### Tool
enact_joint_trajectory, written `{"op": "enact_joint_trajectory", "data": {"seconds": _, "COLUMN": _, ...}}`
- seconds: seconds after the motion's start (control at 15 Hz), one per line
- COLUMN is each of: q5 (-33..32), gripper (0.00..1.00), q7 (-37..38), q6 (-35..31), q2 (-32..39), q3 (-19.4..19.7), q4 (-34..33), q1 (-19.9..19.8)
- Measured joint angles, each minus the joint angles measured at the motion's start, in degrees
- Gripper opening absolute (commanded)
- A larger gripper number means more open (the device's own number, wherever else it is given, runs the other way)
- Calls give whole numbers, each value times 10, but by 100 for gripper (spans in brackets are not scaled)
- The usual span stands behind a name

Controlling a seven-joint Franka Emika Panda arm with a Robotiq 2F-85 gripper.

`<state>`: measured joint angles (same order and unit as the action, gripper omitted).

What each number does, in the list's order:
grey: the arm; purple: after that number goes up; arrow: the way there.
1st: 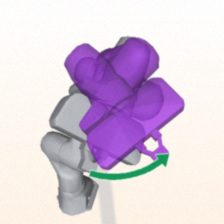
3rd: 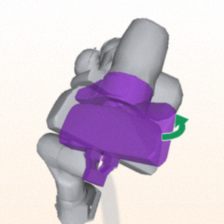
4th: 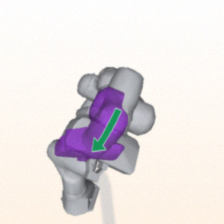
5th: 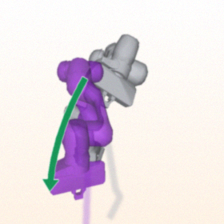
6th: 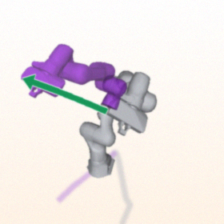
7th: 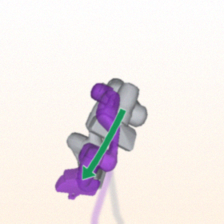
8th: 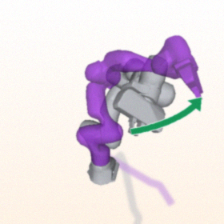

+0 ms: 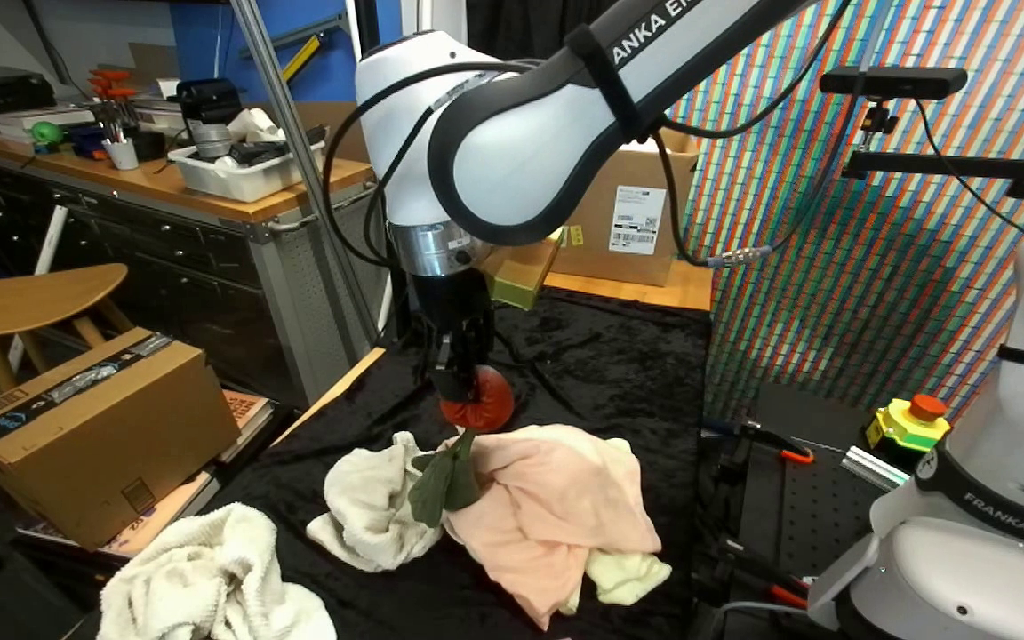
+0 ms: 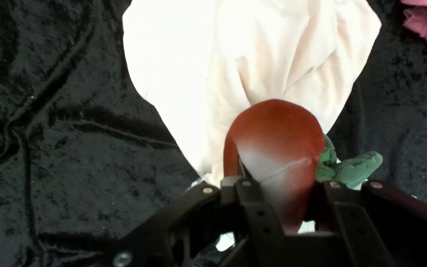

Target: Put the green towel, the peach shirt, the turnip plushie, the white towel and the pink shirt in the center, respectively

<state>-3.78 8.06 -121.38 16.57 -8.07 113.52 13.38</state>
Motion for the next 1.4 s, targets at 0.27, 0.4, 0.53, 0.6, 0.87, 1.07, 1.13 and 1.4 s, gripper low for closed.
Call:
{"op": "enact_joint_trajectory", "data": {"seconds": 0.27, "q5": 0, "gripper": 11, "q7": 14, "q6": -46, "q2": 0, "q3": -1, "q4": 11, "q1": 5}}
{"op": "enact_joint_trajectory", "data": {"seconds": 0.4, "q5": 0, "gripper": 11, "q7": 34, "q6": -73, "q2": 2, "q3": -1, "q4": 14, "q1": 7}}
{"op": "enact_joint_trajectory", "data": {"seconds": 0.53, "q5": 0, "gripper": 45, "q7": 52, "q6": -93, "q2": 4, "q3": -1, "q4": 17, "q1": 10}}
{"op": "enact_joint_trajectory", "data": {"seconds": 0.6, "q5": 0, "gripper": 45, "q7": 59, "q6": -100, "q2": 5, "q3": -1, "q4": 19, "q1": 11}}
{"op": "enact_joint_trajectory", "data": {"seconds": 0.87, "q5": 0, "gripper": 73, "q7": 80, "q6": -118, "q2": 7, "q3": -1, "q4": 26, "q1": 14}}
{"op": "enact_joint_trajectory", "data": {"seconds": 1.07, "q5": 0, "gripper": 95, "q7": 88, "q6": -120, "q2": 7, "q3": -1, "q4": 27, "q1": 14}}
{"op": "enact_joint_trajectory", "data": {"seconds": 1.13, "q5": 0, "gripper": 100, "q7": 90, "q6": -120, "q2": 7, "q3": -1, "q4": 27, "q1": 14}}
{"op": "enact_joint_trajectory", "data": {"seconds": 1.4, "q5": 0, "gripper": 100, "q7": 95, "q6": -121, "q2": 7, "q3": -1, "q4": 27, "q1": 14}}
